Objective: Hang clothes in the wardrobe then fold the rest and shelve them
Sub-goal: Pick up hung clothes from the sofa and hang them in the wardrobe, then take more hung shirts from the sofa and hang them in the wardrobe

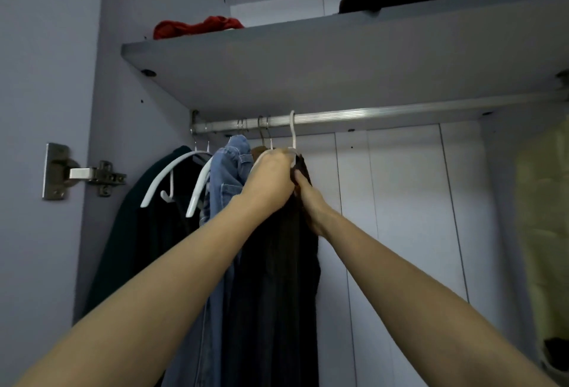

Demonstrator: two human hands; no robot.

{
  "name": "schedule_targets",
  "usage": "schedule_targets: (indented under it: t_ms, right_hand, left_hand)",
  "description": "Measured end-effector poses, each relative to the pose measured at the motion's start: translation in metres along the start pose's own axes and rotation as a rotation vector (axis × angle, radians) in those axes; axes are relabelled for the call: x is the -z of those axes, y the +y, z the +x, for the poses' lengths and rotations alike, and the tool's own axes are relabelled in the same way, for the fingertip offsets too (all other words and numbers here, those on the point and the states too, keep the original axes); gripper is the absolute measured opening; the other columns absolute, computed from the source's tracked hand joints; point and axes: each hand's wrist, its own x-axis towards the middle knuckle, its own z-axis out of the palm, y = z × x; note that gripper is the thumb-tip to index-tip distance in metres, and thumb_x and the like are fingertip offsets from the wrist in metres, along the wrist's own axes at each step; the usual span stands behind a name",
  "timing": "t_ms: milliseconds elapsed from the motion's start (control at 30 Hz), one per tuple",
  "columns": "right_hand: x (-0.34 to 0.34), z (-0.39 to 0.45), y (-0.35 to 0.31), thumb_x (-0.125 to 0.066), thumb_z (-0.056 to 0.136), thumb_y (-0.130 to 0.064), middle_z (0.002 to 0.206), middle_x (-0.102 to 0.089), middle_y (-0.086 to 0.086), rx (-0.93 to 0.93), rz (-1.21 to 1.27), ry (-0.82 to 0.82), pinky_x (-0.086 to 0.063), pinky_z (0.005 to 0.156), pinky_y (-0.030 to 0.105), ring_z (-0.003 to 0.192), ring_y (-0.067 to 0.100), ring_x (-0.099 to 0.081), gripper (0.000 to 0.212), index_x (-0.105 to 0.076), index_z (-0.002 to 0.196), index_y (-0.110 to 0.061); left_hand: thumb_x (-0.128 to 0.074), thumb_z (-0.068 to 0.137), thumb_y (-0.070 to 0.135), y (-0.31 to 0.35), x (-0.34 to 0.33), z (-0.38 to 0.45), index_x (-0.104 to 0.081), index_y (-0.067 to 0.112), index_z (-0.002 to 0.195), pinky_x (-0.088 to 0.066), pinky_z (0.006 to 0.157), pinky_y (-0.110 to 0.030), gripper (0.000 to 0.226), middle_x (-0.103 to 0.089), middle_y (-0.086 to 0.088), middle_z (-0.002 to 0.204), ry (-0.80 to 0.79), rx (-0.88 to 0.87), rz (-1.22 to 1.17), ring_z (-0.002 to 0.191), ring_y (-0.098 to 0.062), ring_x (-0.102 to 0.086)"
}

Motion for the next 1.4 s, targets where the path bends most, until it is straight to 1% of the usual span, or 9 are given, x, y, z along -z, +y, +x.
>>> schedule_targets:
  t_ms: [100, 200, 333, 433, 533, 667, 833, 1033, 1400]
  right_hand:
    - [0.011, -0.031, 0.061, -0.037, 0.077, -0.080, 0.148, -0.042, 0.001, -0.045, 0.035, 0.131, -0.033, 0.113, 0.045, 0.131, 0.020, -0.044, 0.087, -0.027, 0.149, -0.034]
    - [-0.008, -0.090, 0.099, -0.027, 0.095, -0.065, 0.158, -0.021, -0.002, -0.197, 0.119, 0.205, -0.021, 0.118, 0.044, 0.141, 0.022, -0.028, 0.068, -0.008, 0.153, -0.036]
    - [-0.050, -0.156, 0.158, -0.030, 0.091, -0.069, 0.150, -0.036, 0.000, -0.403, 0.074, -0.033, -0.029, 0.115, 0.036, 0.134, 0.021, -0.039, 0.071, -0.028, 0.150, -0.028]
    - [-0.030, -0.207, 0.184, -0.040, 0.094, -0.062, 0.132, -0.053, -0.005, -0.472, -0.156, -0.340, -0.041, 0.104, 0.027, 0.118, 0.013, -0.054, 0.052, -0.052, 0.131, -0.029]
    - [0.031, -0.255, 0.188, -0.055, 0.096, -0.033, 0.079, -0.062, 0.005, -0.597, -0.388, -0.294, -0.048, 0.070, 0.021, 0.071, 0.010, -0.056, 0.033, -0.062, 0.070, -0.013]
    - [0.113, -0.334, 0.165, -0.054, 0.096, -0.016, 0.093, -0.065, 0.014, -0.664, -0.658, -0.143, -0.049, 0.061, 0.012, 0.074, 0.014, -0.058, 0.030, -0.065, 0.100, 0.012]
    - [0.175, -0.444, 0.113, -0.051, 0.092, -0.010, 0.080, -0.062, 0.012, -0.730, -0.892, 0.090, -0.052, 0.073, 0.038, 0.076, 0.029, -0.063, 0.024, -0.063, 0.083, 0.009]
    - [0.171, -0.604, 0.055, -0.047, 0.096, -0.019, 0.101, -0.068, 0.021, -0.928, -1.101, 0.218, -0.047, 0.074, 0.031, 0.087, 0.031, -0.063, 0.029, -0.065, 0.097, 0.004]
    - [0.145, -0.927, -0.096, -0.049, 0.096, -0.018, 0.113, -0.066, 0.013, -1.509, -1.113, 0.641, -0.048, 0.088, 0.038, 0.102, 0.029, -0.061, 0.029, -0.068, 0.109, -0.001]
  left_hand:
    - [-0.047, 0.090, -0.003, -0.001, 0.001, -0.020, -0.054, 0.002, 0.130, -0.026, 0.115, -0.035, 0.041, -0.038, -0.014, 0.149, 0.057, -0.067, 0.190, 0.140, -0.032, -0.030]
    - [-0.038, 0.098, 0.013, -0.001, -0.007, -0.053, -0.044, 0.003, 0.140, 0.001, 0.120, -0.043, 0.044, -0.021, -0.016, 0.158, -0.010, -0.169, 0.470, 0.148, -0.033, -0.005]
    - [-0.031, 0.101, 0.028, 0.004, -0.021, -0.104, -0.054, 0.008, 0.133, 0.012, 0.117, -0.051, 0.044, -0.039, -0.016, 0.149, -0.137, -0.232, 0.652, 0.148, -0.034, -0.009]
    - [-0.033, 0.100, 0.031, 0.019, -0.033, -0.146, -0.061, 0.014, 0.123, 0.006, 0.119, -0.050, 0.040, -0.058, -0.010, 0.133, -0.440, -0.142, 0.655, 0.143, -0.029, -0.026]
    - [-0.039, 0.100, 0.029, 0.050, -0.043, -0.188, -0.063, 0.015, 0.111, -0.028, 0.111, -0.043, 0.030, -0.064, -0.007, 0.116, -0.764, -0.072, 0.474, 0.115, -0.025, -0.054]
    - [-0.040, 0.100, 0.031, 0.097, -0.054, -0.231, -0.062, 0.010, 0.110, -0.041, 0.064, -0.031, 0.031, -0.061, -0.005, 0.104, -1.012, -0.088, 0.234, 0.088, -0.022, -0.059]
    - [-0.042, 0.098, 0.035, 0.172, -0.082, -0.278, -0.060, 0.011, 0.120, -0.045, 0.082, -0.031, 0.037, -0.058, -0.007, 0.122, -1.063, -0.247, -0.002, 0.106, -0.027, -0.058]
    - [-0.044, 0.098, 0.037, 0.306, -0.083, -0.359, -0.059, 0.011, 0.104, -0.041, 0.082, -0.032, 0.031, -0.058, -0.007, 0.114, -1.169, -0.660, -0.240, 0.103, -0.025, -0.056]
    - [-0.049, 0.095, 0.038, 0.585, 0.092, -0.513, -0.067, 0.019, 0.111, -0.051, 0.088, -0.041, 0.031, -0.067, -0.003, 0.111, -1.141, -1.464, -0.643, 0.103, -0.025, -0.061]
